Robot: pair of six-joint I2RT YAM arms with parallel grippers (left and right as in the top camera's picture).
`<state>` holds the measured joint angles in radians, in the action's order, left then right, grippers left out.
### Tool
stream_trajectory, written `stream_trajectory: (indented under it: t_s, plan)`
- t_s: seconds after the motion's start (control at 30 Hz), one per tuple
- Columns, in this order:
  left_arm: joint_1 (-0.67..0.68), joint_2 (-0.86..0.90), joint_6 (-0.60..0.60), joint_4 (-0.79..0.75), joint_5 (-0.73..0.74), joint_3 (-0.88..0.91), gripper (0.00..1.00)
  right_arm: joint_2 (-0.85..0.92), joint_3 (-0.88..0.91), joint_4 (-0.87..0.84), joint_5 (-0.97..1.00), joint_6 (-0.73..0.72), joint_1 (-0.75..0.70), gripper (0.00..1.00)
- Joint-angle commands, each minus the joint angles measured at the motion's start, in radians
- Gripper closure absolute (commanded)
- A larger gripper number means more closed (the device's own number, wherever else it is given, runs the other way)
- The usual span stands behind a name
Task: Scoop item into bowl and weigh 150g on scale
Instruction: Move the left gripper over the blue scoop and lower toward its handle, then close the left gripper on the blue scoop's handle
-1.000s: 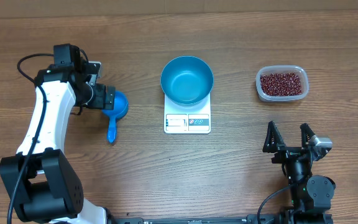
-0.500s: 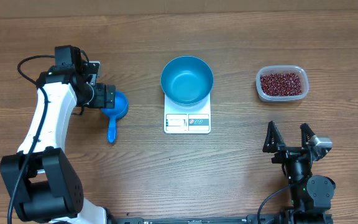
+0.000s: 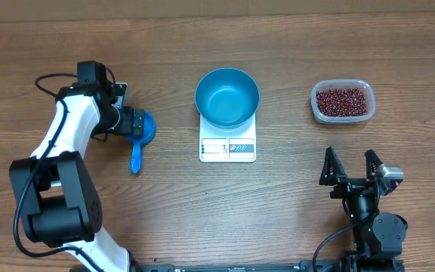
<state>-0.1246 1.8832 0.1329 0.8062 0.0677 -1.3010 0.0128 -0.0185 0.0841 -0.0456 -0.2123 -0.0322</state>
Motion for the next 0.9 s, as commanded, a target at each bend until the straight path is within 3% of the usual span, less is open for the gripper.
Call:
stream_trajectory:
  t_s: [0.0,0.87]
  plan:
    - [0.0,0.007,-0.01,-0.016,0.01,0.006,0.01,-0.01,0.01,-0.002,-0.001,0.005,-0.003,0.0]
    - [0.0,0.008,-0.01,-0.042,0.003,0.006,0.0,-0.01,0.01,-0.002,-0.001,0.005,-0.003,0.0]
